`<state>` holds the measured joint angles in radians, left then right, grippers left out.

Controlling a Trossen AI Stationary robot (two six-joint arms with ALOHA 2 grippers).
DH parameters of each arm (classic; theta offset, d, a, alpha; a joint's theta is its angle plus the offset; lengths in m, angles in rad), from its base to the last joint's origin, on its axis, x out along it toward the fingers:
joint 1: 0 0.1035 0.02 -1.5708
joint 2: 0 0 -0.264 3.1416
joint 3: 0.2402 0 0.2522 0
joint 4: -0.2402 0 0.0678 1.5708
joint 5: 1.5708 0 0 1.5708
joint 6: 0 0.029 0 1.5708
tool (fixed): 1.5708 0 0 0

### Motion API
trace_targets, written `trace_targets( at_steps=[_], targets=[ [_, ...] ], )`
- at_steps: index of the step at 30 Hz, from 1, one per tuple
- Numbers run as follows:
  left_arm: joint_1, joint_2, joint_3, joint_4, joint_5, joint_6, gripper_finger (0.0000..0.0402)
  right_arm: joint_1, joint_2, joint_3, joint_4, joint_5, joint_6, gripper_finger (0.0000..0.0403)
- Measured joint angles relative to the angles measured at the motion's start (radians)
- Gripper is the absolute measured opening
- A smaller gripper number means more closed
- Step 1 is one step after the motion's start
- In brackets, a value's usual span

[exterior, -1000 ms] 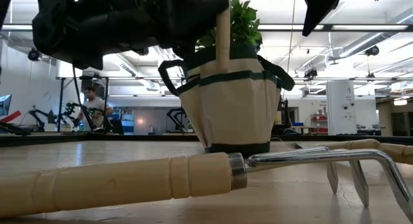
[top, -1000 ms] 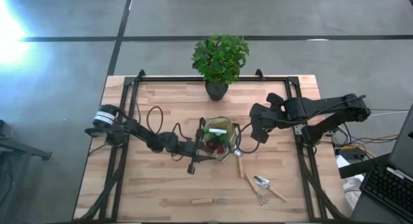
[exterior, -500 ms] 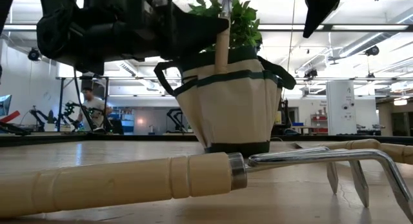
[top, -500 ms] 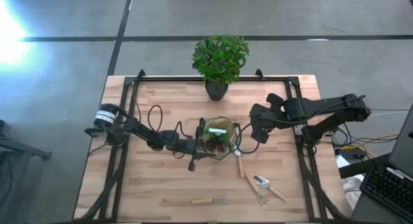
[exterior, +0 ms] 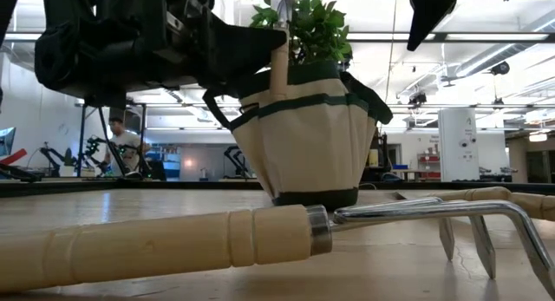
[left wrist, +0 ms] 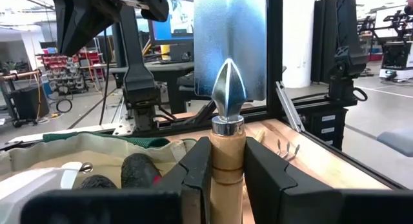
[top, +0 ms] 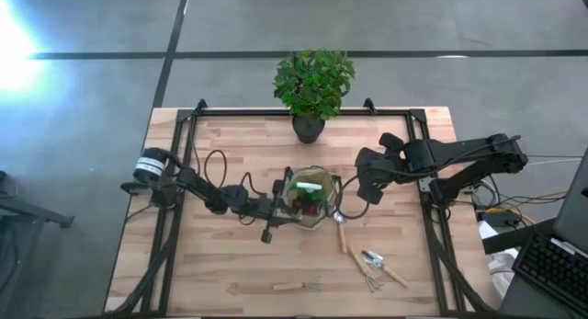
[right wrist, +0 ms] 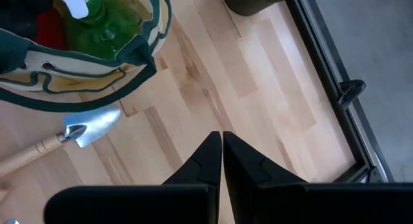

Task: Pick & Place Garden tools in Gardening bag
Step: Put the left brown trowel into the side pocket of the gardening bag

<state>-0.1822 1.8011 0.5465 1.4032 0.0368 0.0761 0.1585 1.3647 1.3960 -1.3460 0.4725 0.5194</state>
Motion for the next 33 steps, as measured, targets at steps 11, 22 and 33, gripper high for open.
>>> trace_targets(
  at_steps=[11,22,33],
  targets=[
    [0.004,0.000,-0.009,-0.009,0.000,0.017,0.0068,0.000,0.000,0.000,0.024,0.000,-0.006,0.0008],
    [0.006,-0.001,-0.009,-0.101,-0.004,0.035,0.0068,0.000,0.000,0.000,0.039,0.001,-0.008,0.0008],
    [-0.045,-0.001,0.025,-0.105,-0.281,0.010,0.0068,0.000,0.000,0.000,0.045,0.000,-0.019,0.0008]
  ],
)
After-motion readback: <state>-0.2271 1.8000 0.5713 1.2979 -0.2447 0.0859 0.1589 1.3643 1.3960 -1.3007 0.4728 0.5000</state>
